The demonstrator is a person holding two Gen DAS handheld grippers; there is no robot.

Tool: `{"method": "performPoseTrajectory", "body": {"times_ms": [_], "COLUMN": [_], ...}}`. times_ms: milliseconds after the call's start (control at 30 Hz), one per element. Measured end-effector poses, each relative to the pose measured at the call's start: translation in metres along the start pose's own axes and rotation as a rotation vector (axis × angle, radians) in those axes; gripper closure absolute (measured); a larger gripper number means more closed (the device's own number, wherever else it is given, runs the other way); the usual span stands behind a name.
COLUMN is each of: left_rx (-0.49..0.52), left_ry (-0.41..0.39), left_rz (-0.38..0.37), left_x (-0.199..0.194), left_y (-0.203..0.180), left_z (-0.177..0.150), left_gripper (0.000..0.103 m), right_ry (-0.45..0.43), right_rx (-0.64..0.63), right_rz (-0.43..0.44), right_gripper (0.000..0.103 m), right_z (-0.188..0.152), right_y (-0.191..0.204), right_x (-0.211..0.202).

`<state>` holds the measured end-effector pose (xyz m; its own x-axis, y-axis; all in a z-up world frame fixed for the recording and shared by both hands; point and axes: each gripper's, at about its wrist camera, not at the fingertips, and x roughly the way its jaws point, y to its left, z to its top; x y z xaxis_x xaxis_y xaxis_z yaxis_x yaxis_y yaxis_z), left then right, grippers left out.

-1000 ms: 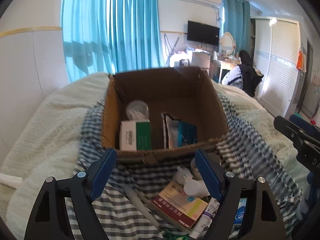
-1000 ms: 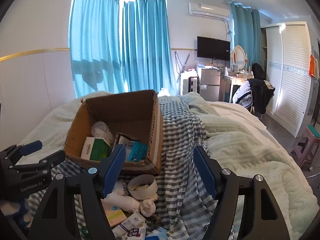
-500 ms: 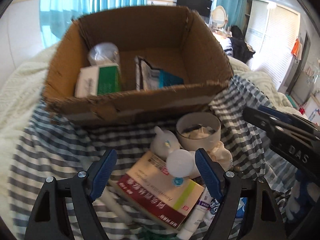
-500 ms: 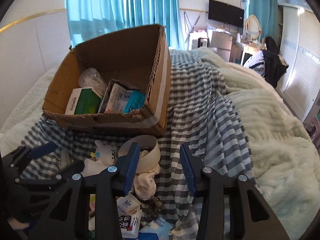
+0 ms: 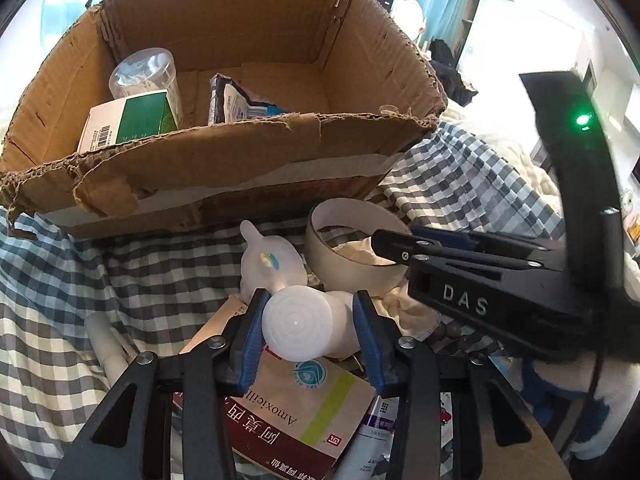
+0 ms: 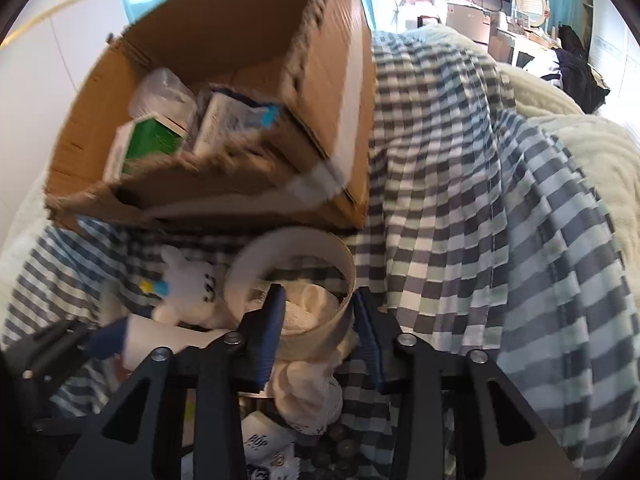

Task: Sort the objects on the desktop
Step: 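Grasp the white round container with the left gripper while the right grasps the white tape roll, then carry the white container and tape roll up over the cardboard box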

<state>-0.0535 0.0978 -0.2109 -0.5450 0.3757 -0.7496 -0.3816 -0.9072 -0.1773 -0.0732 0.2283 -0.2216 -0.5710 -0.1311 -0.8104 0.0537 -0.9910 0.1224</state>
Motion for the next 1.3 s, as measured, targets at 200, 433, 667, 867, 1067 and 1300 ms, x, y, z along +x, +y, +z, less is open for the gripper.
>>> {"method": "performPoseTrajectory", "body": {"times_ms": [200,433,667,867,1067,1300], "left_rx": [0.042,0.077,0.076,0.054,-0.006,-0.034], "left_ry": [-0.009,-0.048,-0.142,-0.233,-0.252,-0.336], "left_rz": [-0.011,-0.02,-0.001,0.059,0.083,0.121], "left_x": [-0.011,-0.031,-0.069,-0.103,-0.125,-0.163], "left_y": [-0.007,-0.015,-0.013,0.002,0.025,0.047], "left_z": [-0.003,-0.008,-0.005,0.003,0.016,0.041], "left_gripper": [0.065,0.07,0.07,0.071,0.071,0.071], "right_ry": [0.012,-0.084,-0.186,-0.304,-0.38,-0.449], "right_rx": [0.054,0.021,0.032,-0.006,-0.077,-0.101], "right_rz": [0.022,-0.005,-0.031,-0.081,-0.06,-0.065], "right_gripper": [0.094,0.099,0.1,0.1,0.1,0.1], "right_z": [-0.006,-0.016,-0.029,-0.031,-0.026,-0.009], "right_y": [-0.014,-0.005,-0.002,0.014,0.038,0.065], "right_x": [-0.002,-0.03,-0.074,-0.113,-0.143,-0.167]}}
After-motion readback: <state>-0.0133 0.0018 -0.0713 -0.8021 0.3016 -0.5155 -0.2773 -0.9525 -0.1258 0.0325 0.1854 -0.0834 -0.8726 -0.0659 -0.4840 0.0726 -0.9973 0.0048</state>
